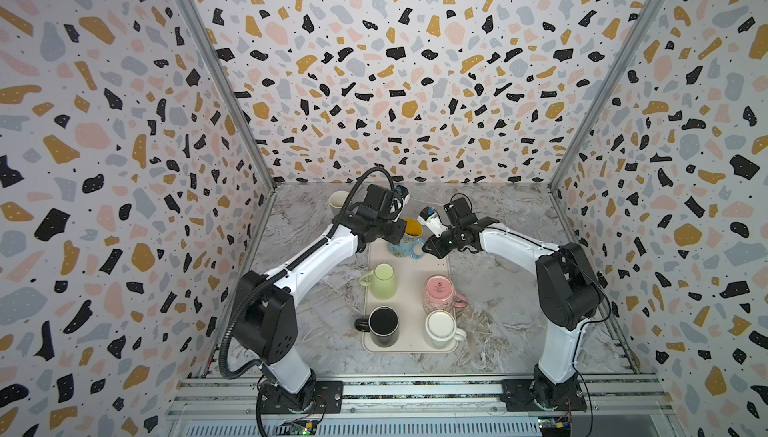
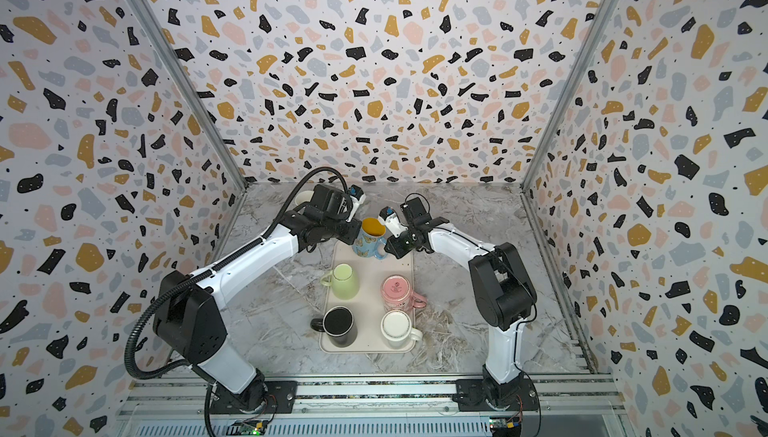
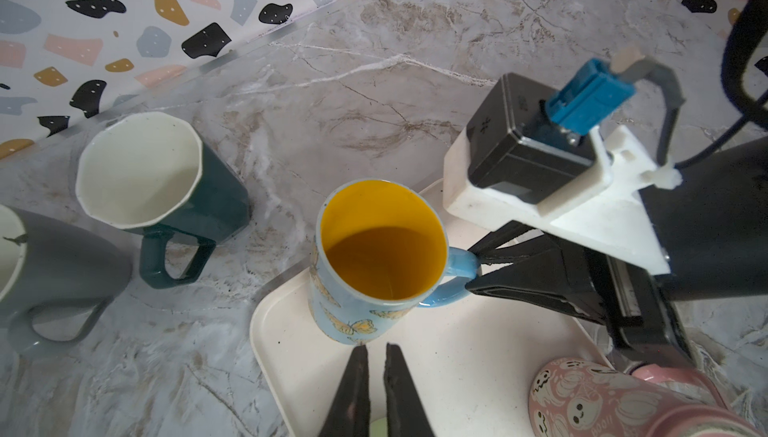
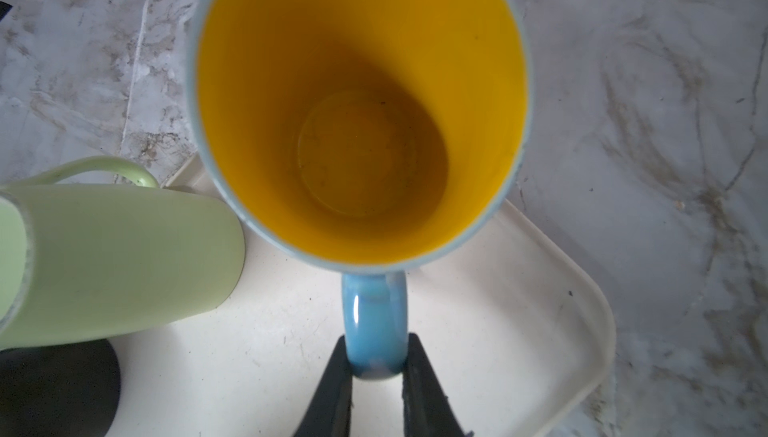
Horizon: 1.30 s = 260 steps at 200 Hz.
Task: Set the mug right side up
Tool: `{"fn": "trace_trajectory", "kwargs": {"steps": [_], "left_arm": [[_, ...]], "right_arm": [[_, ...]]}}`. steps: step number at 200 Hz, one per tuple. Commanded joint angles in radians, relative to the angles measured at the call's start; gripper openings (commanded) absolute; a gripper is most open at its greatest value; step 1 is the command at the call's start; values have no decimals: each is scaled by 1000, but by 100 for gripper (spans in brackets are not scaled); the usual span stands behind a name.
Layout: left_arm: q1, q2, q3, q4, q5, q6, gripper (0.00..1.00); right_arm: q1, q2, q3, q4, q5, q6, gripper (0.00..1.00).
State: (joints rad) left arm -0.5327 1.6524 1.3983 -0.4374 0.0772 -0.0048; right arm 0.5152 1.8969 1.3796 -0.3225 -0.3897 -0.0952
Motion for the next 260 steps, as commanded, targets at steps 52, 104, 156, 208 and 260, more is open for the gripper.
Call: {"fn": "trace_trajectory", "kwargs": {"steps": [52, 104, 156, 208, 260], "left_arm": [[10, -26, -27, 44, 9, -9, 11], [12, -29, -31, 47, 9, -12, 11], [13, -26, -31, 46, 13, -12, 11], [12, -22, -31, 45, 18, -11, 11], [13, -17, -32, 45, 21, -11, 11]], "right_arm": [[-4, -48, 37, -13, 93, -20, 0], [3, -92, -36, 69, 77, -32, 0], [10, -91, -42, 47, -8, -62, 0], [35, -72, -46, 43, -12, -74, 6], [43, -63, -42, 48, -17, -75, 16]]}}
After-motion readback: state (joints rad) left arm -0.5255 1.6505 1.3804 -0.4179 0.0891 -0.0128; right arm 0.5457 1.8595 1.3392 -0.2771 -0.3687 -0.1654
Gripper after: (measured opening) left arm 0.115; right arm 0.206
